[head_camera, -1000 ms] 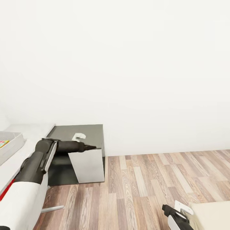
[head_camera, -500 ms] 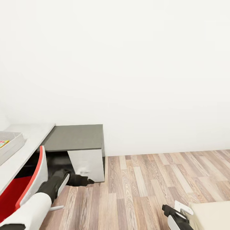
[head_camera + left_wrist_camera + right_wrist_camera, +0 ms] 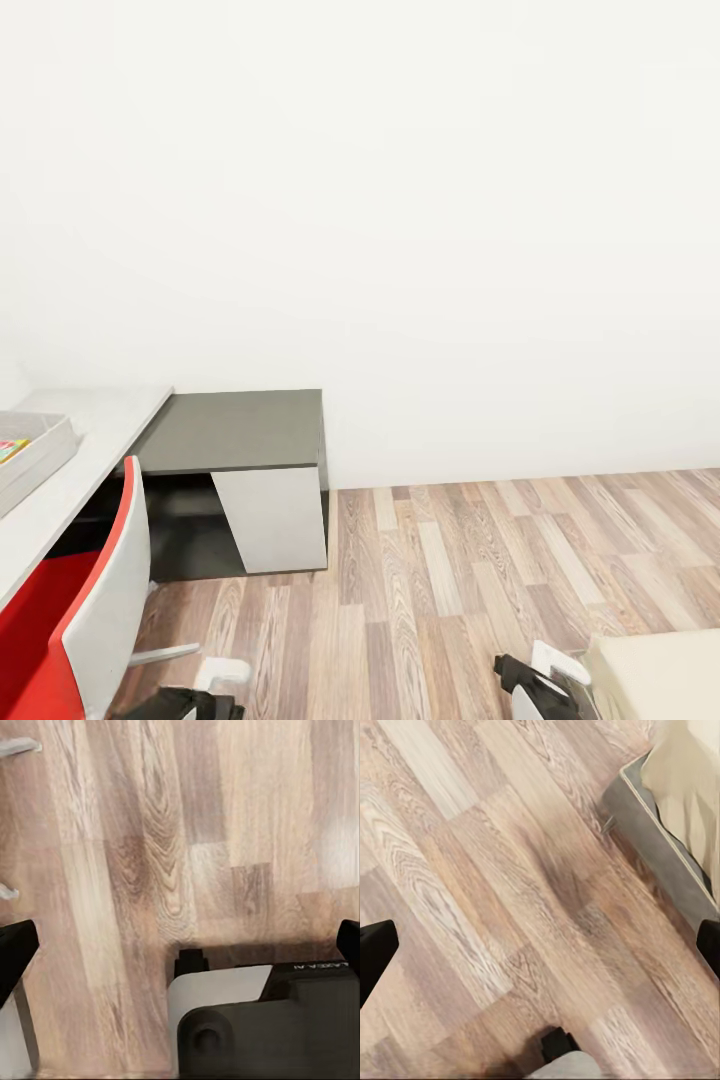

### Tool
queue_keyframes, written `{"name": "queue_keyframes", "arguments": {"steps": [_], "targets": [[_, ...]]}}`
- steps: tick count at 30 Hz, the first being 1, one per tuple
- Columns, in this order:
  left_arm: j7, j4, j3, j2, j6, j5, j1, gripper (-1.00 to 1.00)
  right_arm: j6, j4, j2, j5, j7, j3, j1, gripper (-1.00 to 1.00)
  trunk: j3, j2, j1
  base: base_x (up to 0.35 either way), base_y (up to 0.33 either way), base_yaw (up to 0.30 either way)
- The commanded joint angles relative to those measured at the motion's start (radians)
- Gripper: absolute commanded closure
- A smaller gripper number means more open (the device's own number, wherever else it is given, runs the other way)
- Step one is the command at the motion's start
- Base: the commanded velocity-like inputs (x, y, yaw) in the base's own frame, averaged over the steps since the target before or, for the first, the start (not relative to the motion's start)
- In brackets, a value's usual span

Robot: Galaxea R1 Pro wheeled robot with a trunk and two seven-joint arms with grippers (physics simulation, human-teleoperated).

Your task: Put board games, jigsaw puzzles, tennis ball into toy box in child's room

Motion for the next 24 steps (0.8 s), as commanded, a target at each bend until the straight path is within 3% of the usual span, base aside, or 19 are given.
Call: {"name": "queue_keyframes", "arguments": {"steps": [1,6,9,16,20,24], "targets": [[0.022,0.001,-0.001,-0.002,-0.011,-0.005,0.015,-1.0,0.006,0.009,0.007,-0.001,-0.004,0.007,0.0,-1.0,-0.002,-0.002,0.001,0.0,0.0,0.0],[0.183,0.012,-0.002,-0.017,-0.117,-0.011,0.126,-1.0,-0.018,0.144,0.042,0.005,-0.005,0.103,0.0,-1.0,-0.002,-0.002,0.001,0.0,0.0,0.0],[0.219,0.013,-0.004,-0.02,-0.176,-0.015,0.176,-1.0,-0.046,0.219,0.058,0.004,-0.006,0.148,0.0,-1.0,-0.002,-0.002,0.001,0.0,0.0,0.0],[0.242,0.01,-0.013,-0.008,-0.279,-0.021,0.273,-1.0,-0.09,0.38,0.068,0.006,-0.006,0.179,0.0,-1.0,-0.002,-0.002,0.001,0.0,0.0,0.0],[0.243,0.011,-0.012,-0.007,-0.294,-0.016,0.286,-1.0,-0.111,0.411,0.062,0.007,-0.005,0.183,0.006,-1.0,-0.002,-0.002,0.001,0.0,0.0,0.0],[0.239,0.025,-0.011,-0.021,-0.296,-0.014,0.299,-1.0,-0.119,0.421,0.06,0.008,-0.005,0.185,0.036,-1.0,-0.002,-0.002,0.001,0.0,0.0,0.0]]}}
